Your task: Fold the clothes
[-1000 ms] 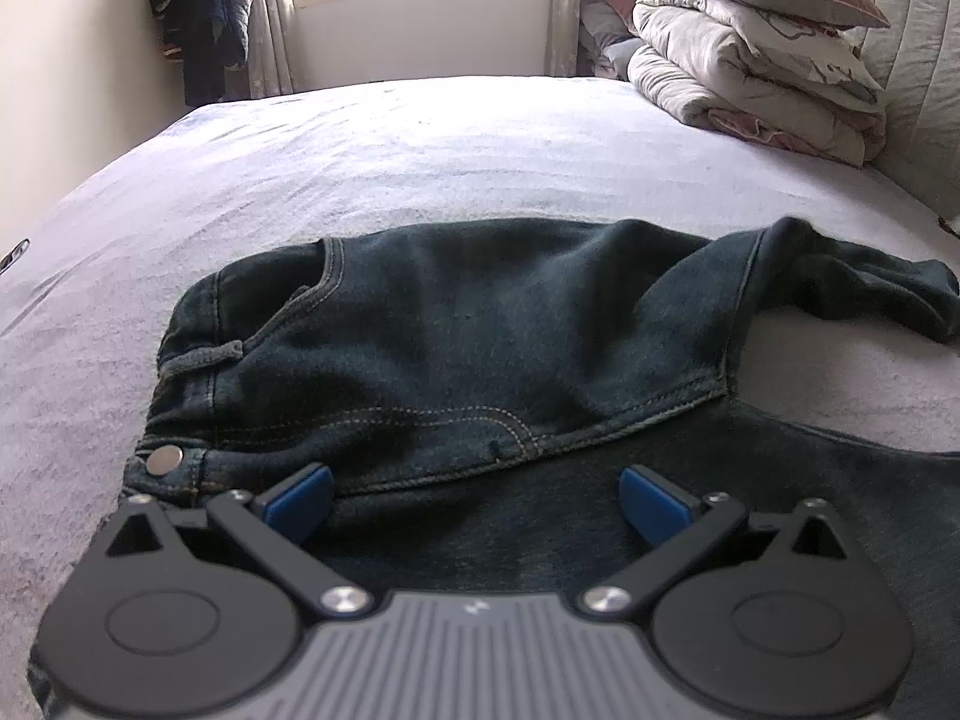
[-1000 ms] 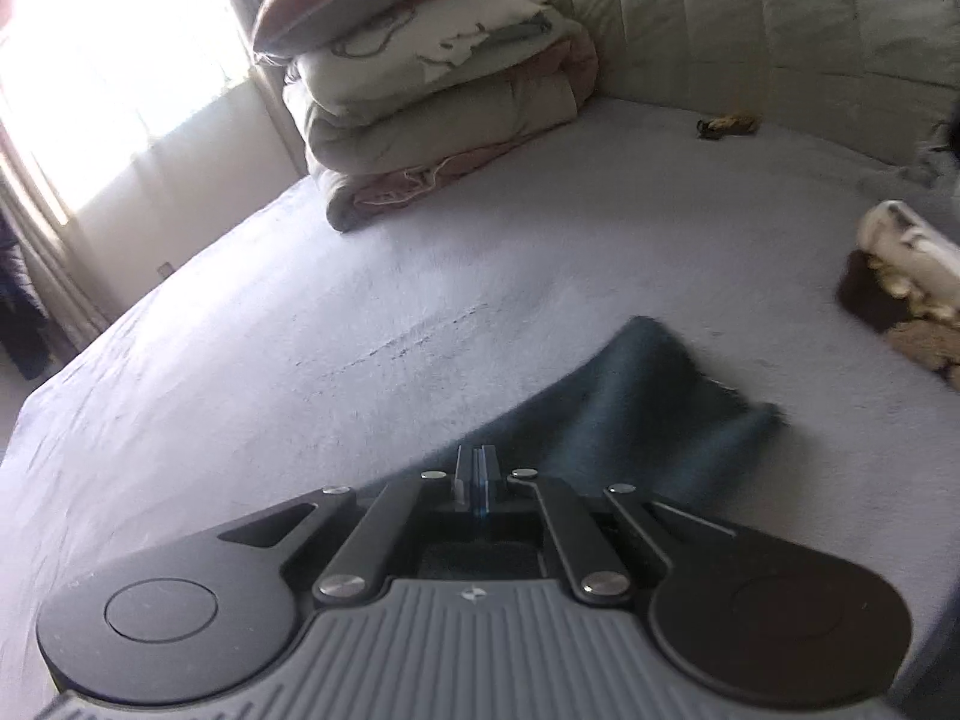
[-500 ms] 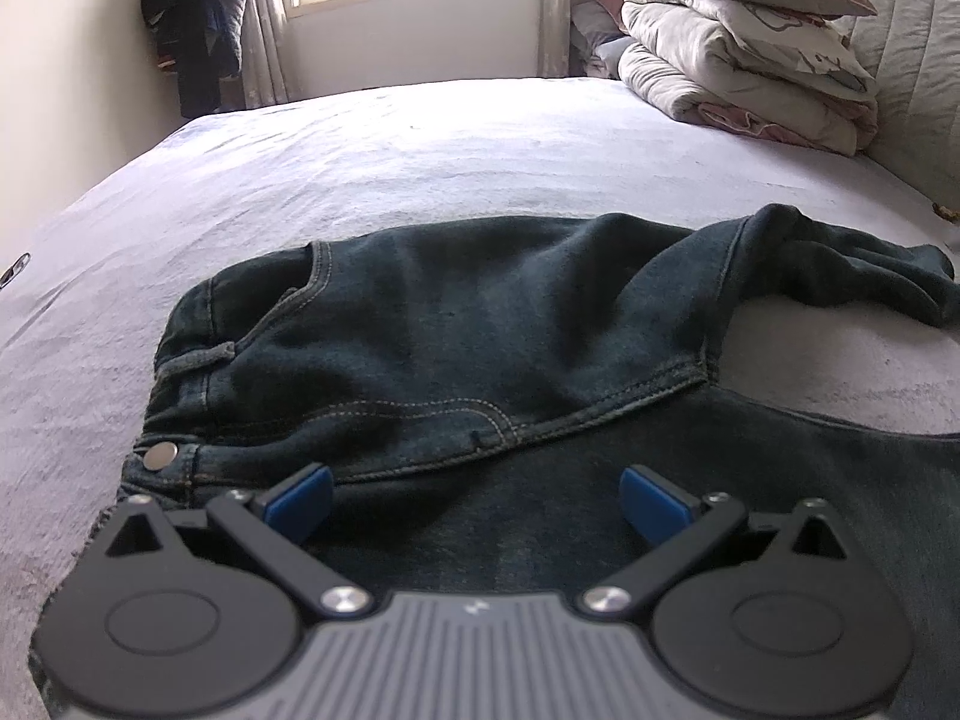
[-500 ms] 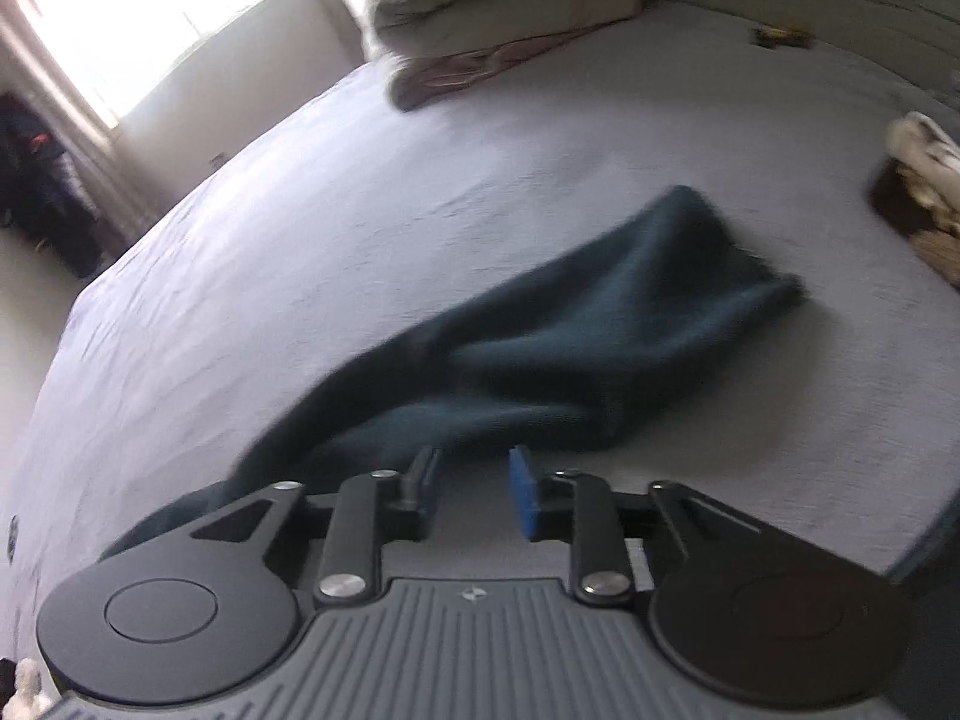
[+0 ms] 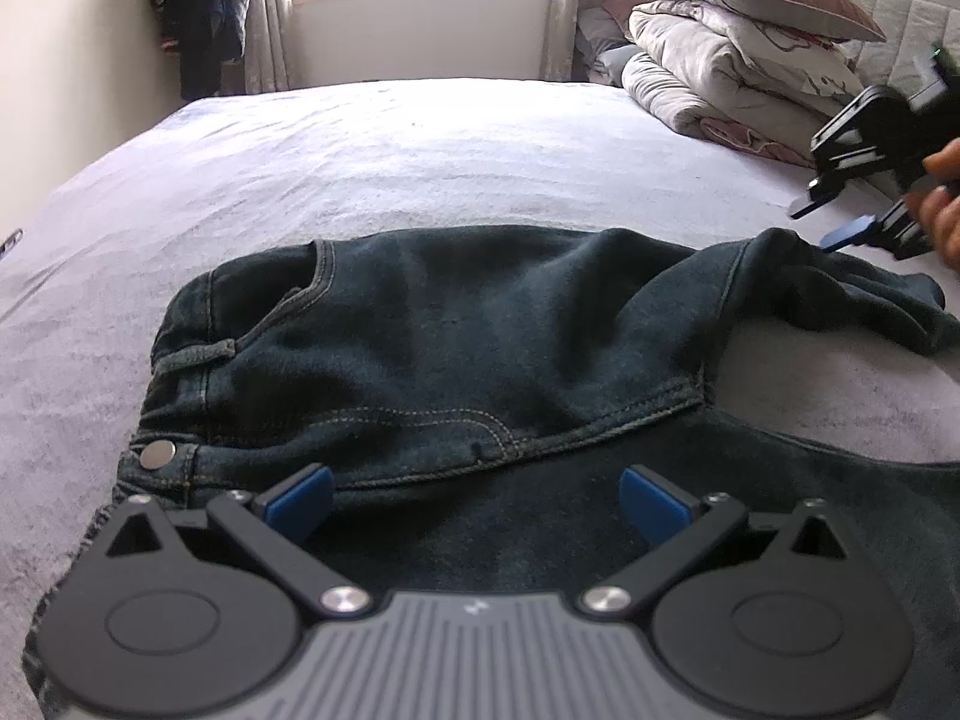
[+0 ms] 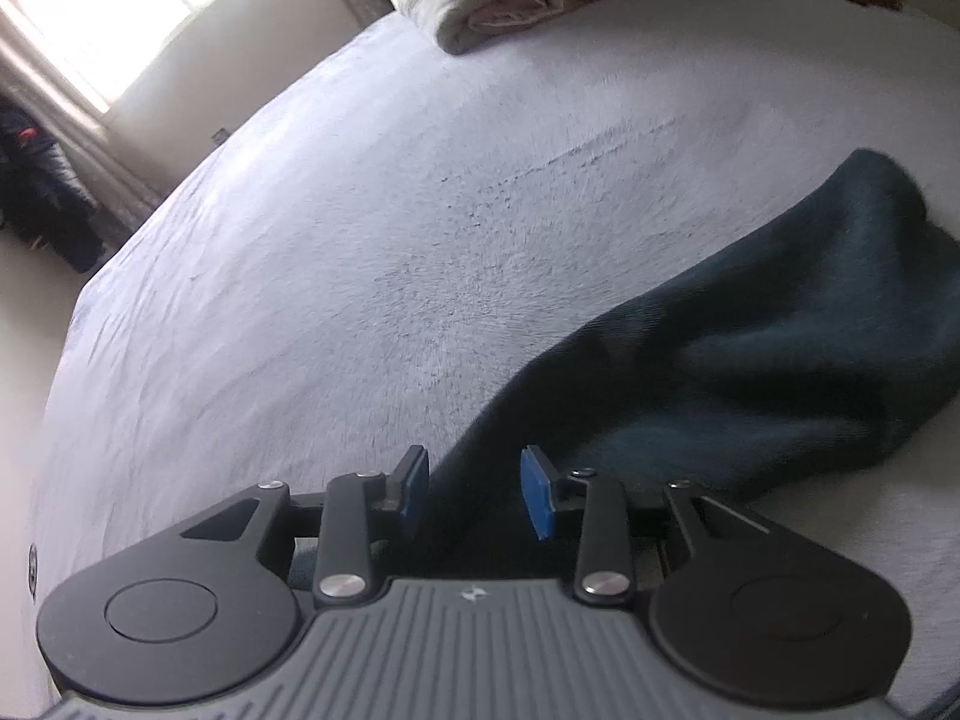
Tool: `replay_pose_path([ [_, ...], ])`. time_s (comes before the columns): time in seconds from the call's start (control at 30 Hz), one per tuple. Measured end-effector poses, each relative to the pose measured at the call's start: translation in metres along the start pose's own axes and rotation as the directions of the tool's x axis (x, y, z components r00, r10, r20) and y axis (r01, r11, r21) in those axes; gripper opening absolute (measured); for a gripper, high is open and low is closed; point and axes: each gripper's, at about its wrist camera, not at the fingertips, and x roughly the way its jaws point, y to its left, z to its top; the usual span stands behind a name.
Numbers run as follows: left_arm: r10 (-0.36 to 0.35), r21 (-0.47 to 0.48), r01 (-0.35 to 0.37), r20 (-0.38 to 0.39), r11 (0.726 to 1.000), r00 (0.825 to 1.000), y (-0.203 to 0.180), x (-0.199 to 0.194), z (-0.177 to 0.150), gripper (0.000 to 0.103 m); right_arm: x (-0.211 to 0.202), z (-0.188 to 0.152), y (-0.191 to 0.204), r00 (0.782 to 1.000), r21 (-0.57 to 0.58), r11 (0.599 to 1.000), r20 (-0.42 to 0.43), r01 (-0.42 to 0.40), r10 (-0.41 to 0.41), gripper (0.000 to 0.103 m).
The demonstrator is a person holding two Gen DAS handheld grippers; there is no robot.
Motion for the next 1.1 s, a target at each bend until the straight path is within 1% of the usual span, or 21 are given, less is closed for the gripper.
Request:
replay_pose_path([
  [0.2,-0.001,-0.014,0.001,0.004,1.000,1.000,0.003,-0.001,0.002,0.103,0.021,0.003,0.004,0.997,0.030,0.997,0.007,0.077,-0.078,0.037],
  [0.23,0.000,-0.016,0.000,0.003,1.000,1.000,0.004,0.000,0.002,0.103,0.024,0.003,0.003,0.996,0.032,0.996,0.007,0.084,-0.084,0.032],
  [0.27,0.000,-0.017,0.000,0.002,1.000,1.000,0.004,0.000,0.002,0.103,0.024,0.002,0.002,0.996,0.032,0.996,0.011,0.086,-0.086,0.023],
  [0.3,0.001,-0.016,-0.001,0.001,1.000,1.000,0.004,0.000,0.002,0.103,0.022,0.000,0.001,0.996,0.030,0.996,0.020,0.081,-0.082,0.005],
  [0.37,0.003,-0.014,-0.003,0.002,1.000,1.000,0.004,-0.001,0.002,0.103,0.013,-0.004,0.000,0.996,0.015,0.997,0.052,0.074,-0.075,0.005],
  [0.43,0.002,-0.015,-0.002,0.005,1.000,1.000,0.005,-0.002,0.002,0.103,0.001,-0.010,0.001,0.994,-0.024,0.997,0.088,0.070,-0.067,0.005],
  [0.57,0.004,-0.014,-0.004,0.012,1.000,1.000,0.005,-0.004,0.002,0.103,-0.040,-0.029,-0.002,0.989,-0.096,0.994,0.141,0.059,-0.046,0.005],
  [0.67,0.004,-0.008,-0.004,0.022,1.000,1.000,0.003,-0.006,0.003,0.103,-0.068,-0.047,-0.016,0.988,-0.092,0.995,0.155,0.038,-0.024,0.005],
  [0.77,0.007,0.003,-0.007,0.032,1.000,0.999,0.000,-0.009,0.002,0.103,-0.088,-0.071,-0.032,0.990,-0.074,0.997,0.137,0.032,-0.021,0.005],
  [0.9,0.016,0.015,-0.016,0.039,1.000,0.999,-0.003,-0.014,-0.001,0.103,-0.100,-0.104,-0.045,0.993,-0.075,0.996,0.108,0.043,-0.035,0.005],
  [1.03,0.015,0.019,-0.016,0.074,1.000,0.997,-0.008,-0.026,-0.002,0.103,-0.096,-0.133,-0.052,0.997,-0.050,0.997,0.065,0.054,-0.050,0.005],
  [1.1,0.013,0.022,-0.015,0.096,1.000,0.995,-0.010,-0.032,-0.004,0.103,-0.090,-0.142,-0.056,0.998,-0.027,0.998,0.035,0.060,-0.059,0.005],
])
